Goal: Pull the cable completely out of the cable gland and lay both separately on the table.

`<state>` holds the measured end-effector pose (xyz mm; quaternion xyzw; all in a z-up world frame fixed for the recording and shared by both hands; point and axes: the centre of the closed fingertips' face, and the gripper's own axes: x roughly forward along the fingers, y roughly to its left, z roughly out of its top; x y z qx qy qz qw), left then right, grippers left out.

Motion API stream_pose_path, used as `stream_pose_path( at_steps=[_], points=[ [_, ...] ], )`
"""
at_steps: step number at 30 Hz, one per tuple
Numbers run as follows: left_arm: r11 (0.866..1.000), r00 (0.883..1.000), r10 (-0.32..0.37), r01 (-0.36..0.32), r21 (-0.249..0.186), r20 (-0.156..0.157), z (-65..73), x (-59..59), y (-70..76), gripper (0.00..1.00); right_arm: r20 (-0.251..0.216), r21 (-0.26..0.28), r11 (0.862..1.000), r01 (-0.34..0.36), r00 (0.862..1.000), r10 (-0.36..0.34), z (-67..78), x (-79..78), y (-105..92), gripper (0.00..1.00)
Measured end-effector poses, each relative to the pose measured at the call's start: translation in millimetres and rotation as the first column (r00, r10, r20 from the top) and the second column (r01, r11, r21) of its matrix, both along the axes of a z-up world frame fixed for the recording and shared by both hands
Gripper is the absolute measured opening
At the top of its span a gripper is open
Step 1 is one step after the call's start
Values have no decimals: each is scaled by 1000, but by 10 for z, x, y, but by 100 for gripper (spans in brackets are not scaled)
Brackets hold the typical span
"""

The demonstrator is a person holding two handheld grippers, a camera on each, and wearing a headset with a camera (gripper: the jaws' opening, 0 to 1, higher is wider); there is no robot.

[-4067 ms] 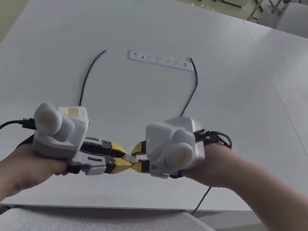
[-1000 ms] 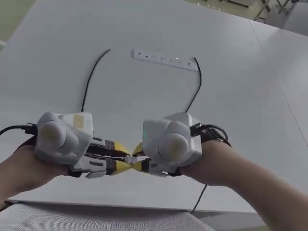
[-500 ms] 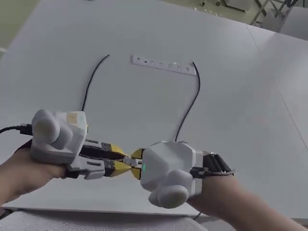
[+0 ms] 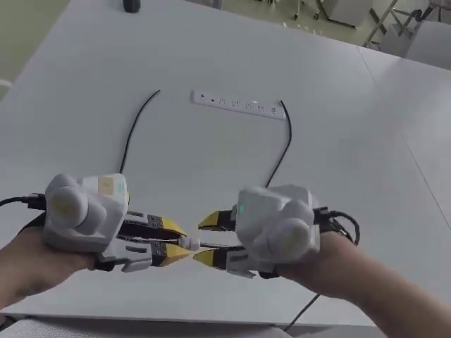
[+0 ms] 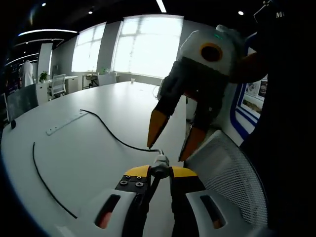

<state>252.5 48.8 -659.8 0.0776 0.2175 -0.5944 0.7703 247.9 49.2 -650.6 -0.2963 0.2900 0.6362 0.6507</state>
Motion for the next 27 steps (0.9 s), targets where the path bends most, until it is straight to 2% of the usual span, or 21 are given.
stream_pose_path(
  at_steps=[1,2,4,5,6,7,8,9,10,14,15,18,20,27],
  points=[
    [1000,1000,-11,11,11,18,0,-12,-5,15,-25,7,1000,-7,1000,8,14,7,-3,19],
    [1000,999,-22,21,17,33,1,-16,-6,15,-101,5,1000,-12,995,12,10,-20,-17,21],
    [999,997,-43,41,34,63,9,-44,-24,15,-214,-24,999,-30,977,24,-46,-72,-52,28],
    [997,995,-60,55,56,84,-6,-50,-27,15,-227,-42,999,-34,974,24,-80,-56,-68,32],
    [996,994,-67,62,63,88,-20,-57,-34,15,-210,-45,997,-61,976,50,-122,-13,-66,32],
    [994,992,-87,80,71,95,-32,-76,-48,15,-222,-49,995,-83,973,70,-141,-18,-73,29],
    [993,991,-96,88,79,98,-44,-86,-53,15,-262,-51,994,-94,962,78,-150,-52,-78,27],
    [991,989,-104,95,90,102,-56,-99,-60,15,-334,-49,995,-92,940,71,-149,-110,-71,26],
    [990,988,-110,100,95,106,-59,-110,-65,15,-358,-40,995,-96,931,75,-142,-120,-53,23],
    [987,983,-135,122,108,122,-46,-161,-94,15,-393,-30,993,-113,915,93,-146,-85,-7,21],
    [986,982,-140,126,113,125,-48,-167,-99,15,-414,-28,993,-115,906,94,-146,-94,4,22],
    [983,980,-153,138,120,128,-43,-190,-115,15,-417,-44,989,-141,902,110,-194,-92,3,26],
    [982,978,-160,144,124,133,-37,-199,-124,15,-453,-60,981,-183,881,137,-199,-174,-48,25],
    [979,975,-177,160,128,137,-51,-229,-167,15,-473,-69,976,-205,869,149,-240,-220,-83,22]
  ],
)
